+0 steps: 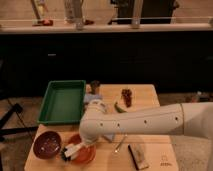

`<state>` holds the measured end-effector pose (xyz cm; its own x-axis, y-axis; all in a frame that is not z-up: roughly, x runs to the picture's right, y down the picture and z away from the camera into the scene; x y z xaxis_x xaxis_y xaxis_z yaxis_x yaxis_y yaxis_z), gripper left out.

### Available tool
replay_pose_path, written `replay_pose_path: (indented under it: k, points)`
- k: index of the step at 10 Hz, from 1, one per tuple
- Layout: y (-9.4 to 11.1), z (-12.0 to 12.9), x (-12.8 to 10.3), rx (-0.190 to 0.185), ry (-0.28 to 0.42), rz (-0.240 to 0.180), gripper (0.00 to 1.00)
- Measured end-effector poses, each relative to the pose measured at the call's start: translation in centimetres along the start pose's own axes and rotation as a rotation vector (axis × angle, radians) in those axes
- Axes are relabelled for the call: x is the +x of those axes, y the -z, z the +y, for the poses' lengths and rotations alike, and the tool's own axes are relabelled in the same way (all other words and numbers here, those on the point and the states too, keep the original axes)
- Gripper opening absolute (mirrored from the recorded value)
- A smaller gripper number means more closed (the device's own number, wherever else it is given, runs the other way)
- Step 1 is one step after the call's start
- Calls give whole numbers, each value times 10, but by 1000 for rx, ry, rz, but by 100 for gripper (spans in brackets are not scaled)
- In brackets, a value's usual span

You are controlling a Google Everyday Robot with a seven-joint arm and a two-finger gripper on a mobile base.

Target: Place brush in red bowl

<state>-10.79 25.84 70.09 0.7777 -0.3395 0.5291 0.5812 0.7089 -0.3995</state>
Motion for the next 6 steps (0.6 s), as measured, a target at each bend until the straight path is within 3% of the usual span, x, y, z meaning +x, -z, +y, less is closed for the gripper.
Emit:
replay_pose_path:
  k: [2,6]
  points:
    - [-7,-9,-17,-17,37,-4,0]
    - [-16,-11,-26,-42,69,-10,0]
